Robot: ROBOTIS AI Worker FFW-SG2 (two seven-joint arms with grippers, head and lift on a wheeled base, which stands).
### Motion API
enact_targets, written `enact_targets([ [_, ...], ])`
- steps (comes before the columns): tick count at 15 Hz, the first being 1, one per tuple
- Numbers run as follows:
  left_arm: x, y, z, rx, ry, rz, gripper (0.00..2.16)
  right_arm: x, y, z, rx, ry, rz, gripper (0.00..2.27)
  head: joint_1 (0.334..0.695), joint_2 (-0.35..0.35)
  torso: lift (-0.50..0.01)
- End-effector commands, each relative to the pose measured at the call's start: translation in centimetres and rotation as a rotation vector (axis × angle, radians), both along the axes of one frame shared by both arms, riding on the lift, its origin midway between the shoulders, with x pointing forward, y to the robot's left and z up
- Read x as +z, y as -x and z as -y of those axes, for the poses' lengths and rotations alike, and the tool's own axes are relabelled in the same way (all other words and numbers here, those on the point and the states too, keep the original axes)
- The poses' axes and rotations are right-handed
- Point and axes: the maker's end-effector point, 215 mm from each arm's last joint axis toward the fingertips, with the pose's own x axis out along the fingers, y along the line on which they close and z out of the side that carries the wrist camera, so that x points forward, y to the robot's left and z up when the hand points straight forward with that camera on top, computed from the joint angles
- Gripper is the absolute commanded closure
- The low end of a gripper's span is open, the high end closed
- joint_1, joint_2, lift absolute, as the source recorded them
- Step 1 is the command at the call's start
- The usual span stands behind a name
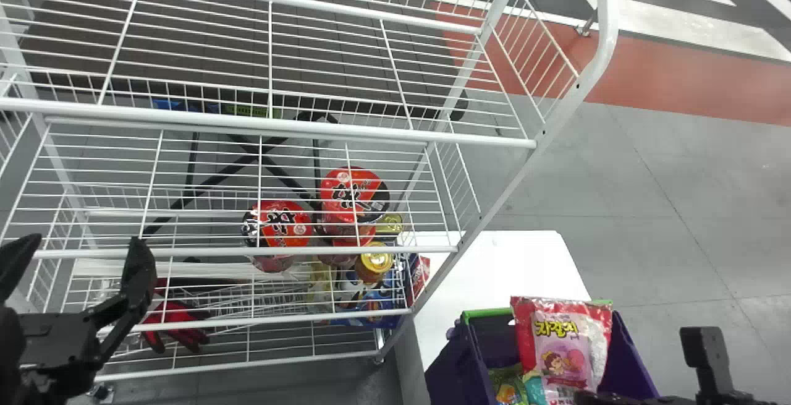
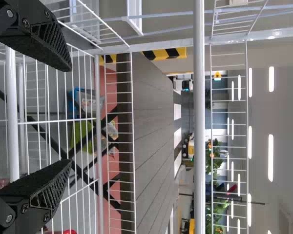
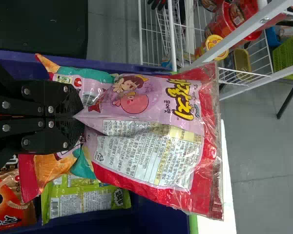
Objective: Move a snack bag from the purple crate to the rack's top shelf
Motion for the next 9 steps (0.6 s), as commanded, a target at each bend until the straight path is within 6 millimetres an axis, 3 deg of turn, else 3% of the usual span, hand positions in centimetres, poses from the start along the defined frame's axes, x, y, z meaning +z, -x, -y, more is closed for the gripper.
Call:
enact_targets([
  [1,0.06,-0.03,-0.07,0.001,0.000,0.002,0.16,0.15,-0.15,-0.16,0.004,0.000,0.004,2.26,0.695,-0.350,-0.196],
  [9,-0.10,0.00,-0.05,0.003,0.002,-0.003,0.16,0.66,-0.96,-1.08,0.015,0.002,0.015,2.26,0.695,-0.350,-0.163],
])
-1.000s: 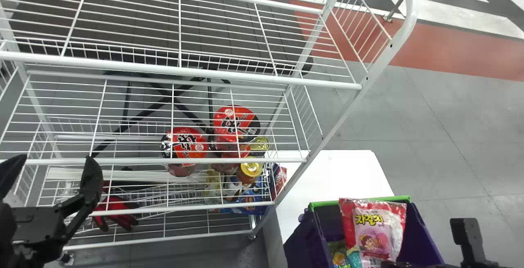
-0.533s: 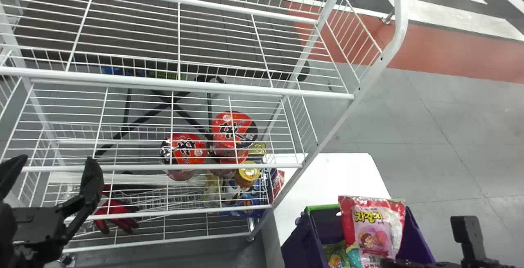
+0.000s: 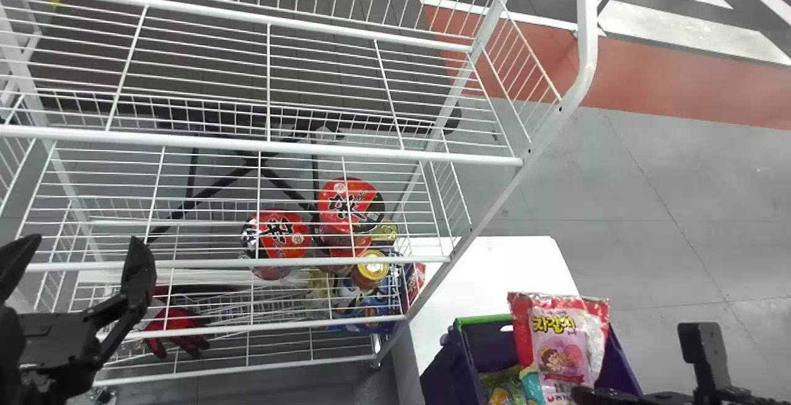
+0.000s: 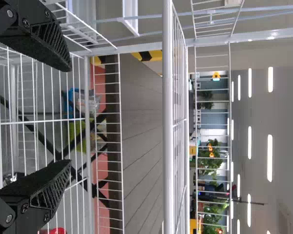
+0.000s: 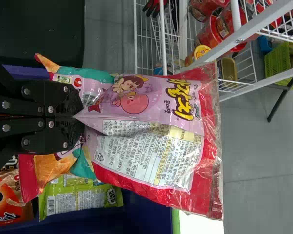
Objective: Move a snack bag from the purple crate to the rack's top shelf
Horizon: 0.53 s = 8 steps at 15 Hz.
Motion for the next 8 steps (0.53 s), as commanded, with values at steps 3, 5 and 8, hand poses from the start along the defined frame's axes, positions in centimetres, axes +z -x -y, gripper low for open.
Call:
enact_targets([
  [3,-0.14,0.01,0.00,0.001,0.002,-0.003,0.16,0.35,-0.55,-0.57,0.008,0.000,0.008,2.26,0.695,-0.350,-0.152],
  [5,-0.14,0.02,0.00,0.001,0.003,-0.003,0.16,0.40,-0.57,-0.62,0.006,-0.001,0.008,2.26,0.695,-0.350,-0.144],
  [8,-0.31,0.04,-0.10,0.003,0.003,-0.006,0.16,0.64,-0.77,-0.73,0.009,0.001,0.015,2.26,0.695,-0.350,-0.132],
])
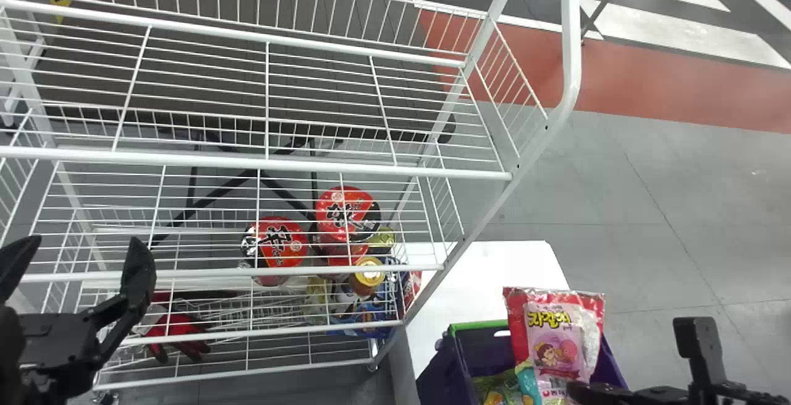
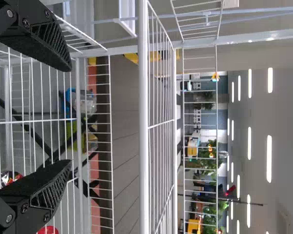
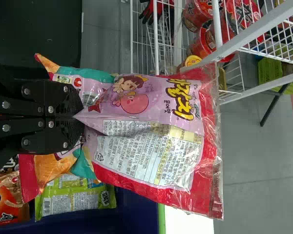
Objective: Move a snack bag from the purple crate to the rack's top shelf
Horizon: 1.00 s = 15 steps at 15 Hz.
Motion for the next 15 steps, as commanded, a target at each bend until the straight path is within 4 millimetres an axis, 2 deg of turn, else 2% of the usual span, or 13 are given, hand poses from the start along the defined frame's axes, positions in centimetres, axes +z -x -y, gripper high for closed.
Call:
enact_targets([
  [1,0.00,0.00,-0.05,0.002,-0.002,0.000,0.16,0.23,-0.20,-0.11,0.003,0.001,0.006,2.26,0.695,-0.350,-0.128],
  [15,0.15,-0.04,-0.03,0.002,0.003,0.004,0.16,0.89,-0.28,0.13,0.004,-0.001,0.020,2.26,0.695,-0.350,-0.072],
])
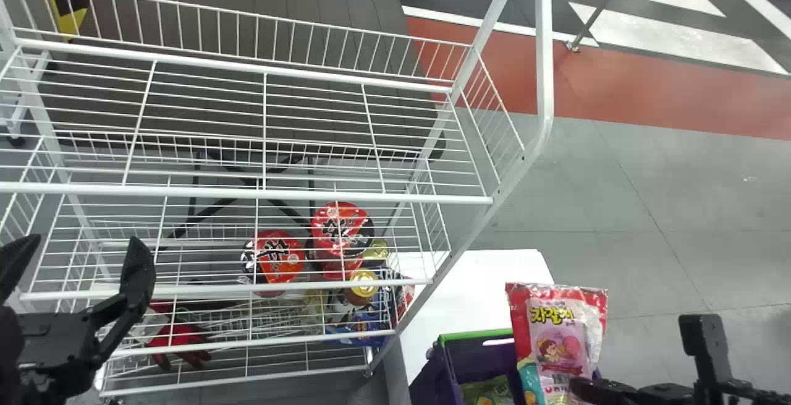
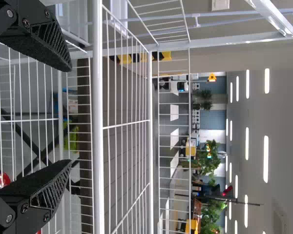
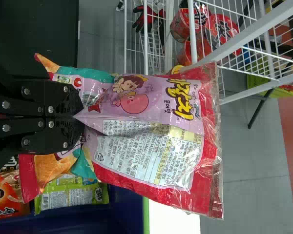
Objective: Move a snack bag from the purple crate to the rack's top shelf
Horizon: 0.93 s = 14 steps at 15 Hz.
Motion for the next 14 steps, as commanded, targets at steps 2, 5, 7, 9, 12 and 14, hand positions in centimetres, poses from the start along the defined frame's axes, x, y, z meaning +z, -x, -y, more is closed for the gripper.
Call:
enact_targets([
  [2,0.0,0.0,-0.1,0.002,0.000,0.000,0.16,0.2,-0.1,-0.2,0.009,-0.007,0.009,2.26,0.695,-0.350,-0.065],
  [5,-0.1,0.0,-0.2,0.003,0.001,-0.002,0.16,0.6,-0.3,-0.3,0.012,-0.013,0.016,2.26,0.695,-0.350,-0.053],
  [7,0.2,-0.1,-0.4,0.007,0.004,0.003,0.16,1.0,-0.6,-0.5,0.017,-0.012,0.024,2.26,0.695,-0.350,-0.044],
  [9,0.2,-0.1,-0.8,0.010,0.000,0.004,0.16,1.0,-0.7,-0.7,0.020,-0.015,0.028,2.26,0.695,-0.350,-0.037],
  [12,0.3,-0.2,-0.8,0.010,0.001,0.005,0.16,1.7,-1.0,-1.0,0.027,-0.015,0.040,2.26,0.695,-0.350,-0.025],
  [14,0.4,-0.2,-0.8,0.009,0.003,0.006,0.16,2.0,-1.1,-1.0,0.029,-0.017,0.044,2.26,0.695,-0.350,-0.017],
])
